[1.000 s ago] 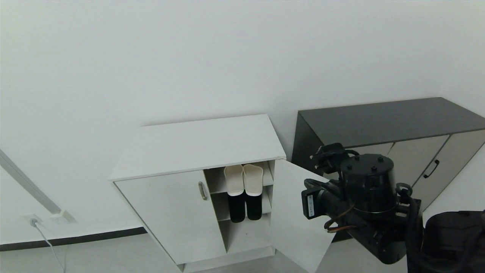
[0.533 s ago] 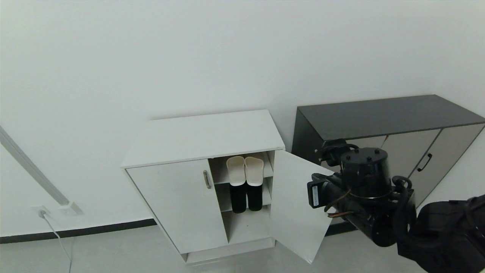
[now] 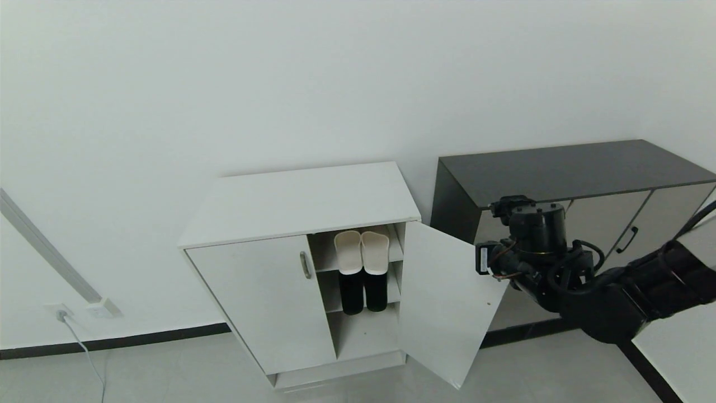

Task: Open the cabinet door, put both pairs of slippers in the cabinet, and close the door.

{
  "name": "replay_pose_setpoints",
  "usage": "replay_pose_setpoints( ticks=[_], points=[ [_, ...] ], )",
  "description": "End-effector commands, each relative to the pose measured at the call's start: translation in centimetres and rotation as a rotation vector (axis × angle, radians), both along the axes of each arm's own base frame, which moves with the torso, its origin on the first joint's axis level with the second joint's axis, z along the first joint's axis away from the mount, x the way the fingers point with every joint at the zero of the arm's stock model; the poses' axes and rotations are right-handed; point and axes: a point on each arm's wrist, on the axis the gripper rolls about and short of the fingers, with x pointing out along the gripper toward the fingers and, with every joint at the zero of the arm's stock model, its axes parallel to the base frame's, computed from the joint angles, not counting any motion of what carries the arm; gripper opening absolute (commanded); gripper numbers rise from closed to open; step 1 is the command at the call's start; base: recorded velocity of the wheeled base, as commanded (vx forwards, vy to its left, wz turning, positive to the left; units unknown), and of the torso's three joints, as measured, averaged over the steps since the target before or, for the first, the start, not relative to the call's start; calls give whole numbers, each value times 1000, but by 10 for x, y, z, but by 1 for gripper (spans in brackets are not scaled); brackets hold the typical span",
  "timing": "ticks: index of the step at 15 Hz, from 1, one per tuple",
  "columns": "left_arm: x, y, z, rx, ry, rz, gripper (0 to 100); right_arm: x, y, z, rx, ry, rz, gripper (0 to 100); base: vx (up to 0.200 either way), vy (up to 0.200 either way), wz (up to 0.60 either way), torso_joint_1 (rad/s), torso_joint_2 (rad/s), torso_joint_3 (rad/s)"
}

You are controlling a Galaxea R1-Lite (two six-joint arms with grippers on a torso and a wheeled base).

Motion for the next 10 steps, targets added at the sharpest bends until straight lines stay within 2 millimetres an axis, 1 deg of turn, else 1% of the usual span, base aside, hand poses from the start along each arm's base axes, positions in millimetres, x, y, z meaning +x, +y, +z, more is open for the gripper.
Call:
replay_pose_setpoints(
  ticks=[1,4,5,7,10],
  points=[
    [0,0,0,0,1,1,0,19,-6,-19,-12,27,-34,0,0,0,0,0,0,0],
    [0,0,0,0,1,1,0,34,-9,-25,-5,28,-36,0,0,0,0,0,0,0],
    [0,0,0,0,1,0,0,37,-9,-25,-4,27,-39,0,0,0,0,0,0,0],
    [0,0,0,0,1,0,0,49,-13,-34,-7,34,-61,0,0,0,0,0,0,0],
    [0,0,0,0,1,0,0,56,-19,-41,-7,46,-71,0,0,0,0,0,0,0]
  ],
)
